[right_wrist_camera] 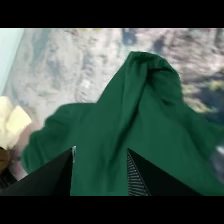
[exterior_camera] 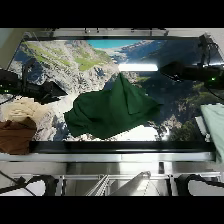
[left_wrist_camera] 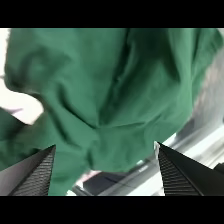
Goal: Fold the shirts.
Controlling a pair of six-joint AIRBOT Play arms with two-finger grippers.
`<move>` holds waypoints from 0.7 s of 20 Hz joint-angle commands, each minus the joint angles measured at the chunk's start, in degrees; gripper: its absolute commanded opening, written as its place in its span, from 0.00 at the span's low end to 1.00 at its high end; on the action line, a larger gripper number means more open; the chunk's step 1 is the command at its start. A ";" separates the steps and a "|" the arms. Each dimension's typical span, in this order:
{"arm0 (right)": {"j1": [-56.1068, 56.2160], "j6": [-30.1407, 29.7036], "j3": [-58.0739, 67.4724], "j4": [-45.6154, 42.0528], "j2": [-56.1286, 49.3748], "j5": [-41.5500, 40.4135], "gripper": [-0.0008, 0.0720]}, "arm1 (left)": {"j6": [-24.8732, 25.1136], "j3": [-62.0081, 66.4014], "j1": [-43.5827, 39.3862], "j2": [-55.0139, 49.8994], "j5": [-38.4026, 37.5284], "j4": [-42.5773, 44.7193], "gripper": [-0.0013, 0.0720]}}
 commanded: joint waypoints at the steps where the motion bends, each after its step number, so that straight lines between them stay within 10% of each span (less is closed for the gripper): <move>1: -7.96 4.26 -0.94 -8.35 -1.14 10.27 0.54 | 0.11 4.79 4.66 -7.02 2.73 0.63 1.00; 5: -11.82 6.27 -15.58 -14.12 0.68 14.25 0.50 | 1.14 0.72 4.68 -11.74 2.49 0.72 1.00; 14: 1.42 6.36 -33.09 -12.17 1.31 -7.30 0.52 | 2.27 -3.78 -2.60 -20.57 -1.42 0.48 1.00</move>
